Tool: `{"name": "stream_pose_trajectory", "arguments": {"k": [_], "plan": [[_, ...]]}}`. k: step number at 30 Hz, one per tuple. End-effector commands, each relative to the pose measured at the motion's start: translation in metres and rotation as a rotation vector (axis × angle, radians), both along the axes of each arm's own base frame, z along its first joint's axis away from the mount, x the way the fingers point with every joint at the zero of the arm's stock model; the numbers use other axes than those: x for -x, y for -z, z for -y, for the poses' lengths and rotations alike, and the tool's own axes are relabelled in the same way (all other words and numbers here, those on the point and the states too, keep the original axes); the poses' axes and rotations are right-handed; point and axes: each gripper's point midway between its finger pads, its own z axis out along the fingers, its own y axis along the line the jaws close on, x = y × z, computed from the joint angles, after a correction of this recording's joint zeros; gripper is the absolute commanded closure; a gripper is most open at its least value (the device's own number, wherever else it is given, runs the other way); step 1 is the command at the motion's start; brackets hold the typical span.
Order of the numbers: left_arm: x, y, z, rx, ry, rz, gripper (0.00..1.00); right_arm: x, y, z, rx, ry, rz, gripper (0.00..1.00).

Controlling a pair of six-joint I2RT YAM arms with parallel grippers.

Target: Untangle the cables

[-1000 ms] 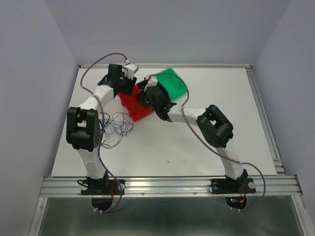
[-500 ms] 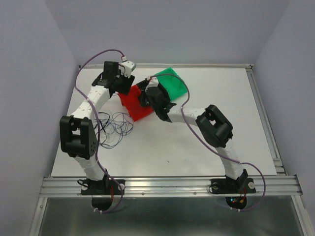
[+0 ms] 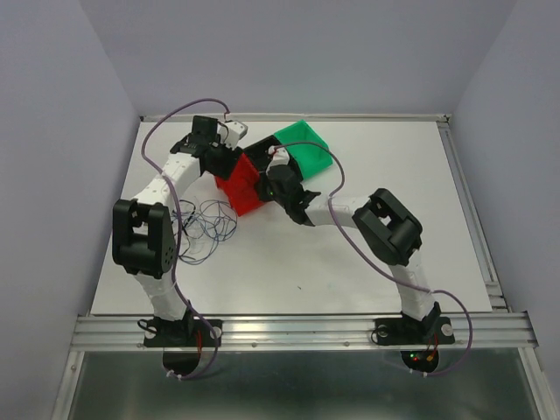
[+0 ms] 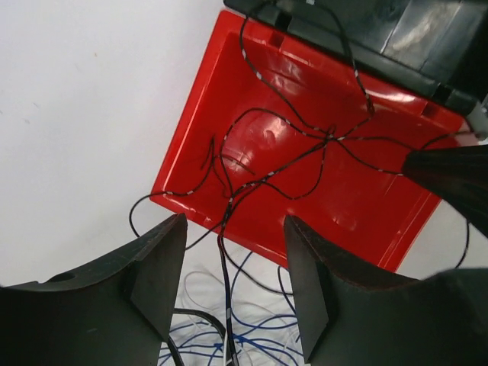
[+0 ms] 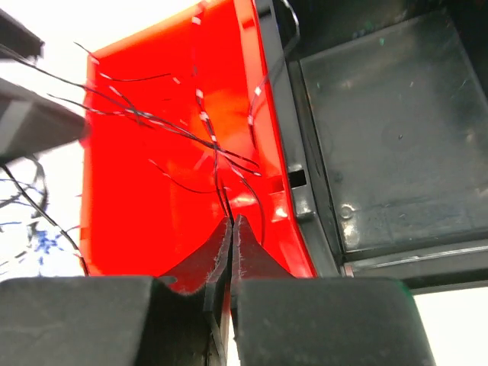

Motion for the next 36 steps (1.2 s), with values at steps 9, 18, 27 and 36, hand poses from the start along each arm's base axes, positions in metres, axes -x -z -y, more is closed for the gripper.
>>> {"name": "stream_pose_trajectory", "arguments": {"k": [9, 18, 27, 36], "plan": [[0.000, 0.012, -0.021, -0.157, -0.027, 0.003, 0.35, -0.007, -0.100, -0.001, -0.137, 0.012, 0.178, 0.99], [0.008, 0.026, -0.021, -0.173, 0.016, -0.017, 0.30, -0.028, -0.131, 0.001, -0.177, 0.046, 0.225, 0.99], [0.009, 0.026, -0.010, -0.154, 0.052, -0.014, 0.30, -0.047, -0.136, -0.004, -0.174, 0.059, 0.206, 0.99], [0.006, -0.021, 0.007, -0.045, 0.089, 0.081, 0.29, -0.050, -0.096, -0.009, -0.161, 0.038, 0.136, 1.00]]}}
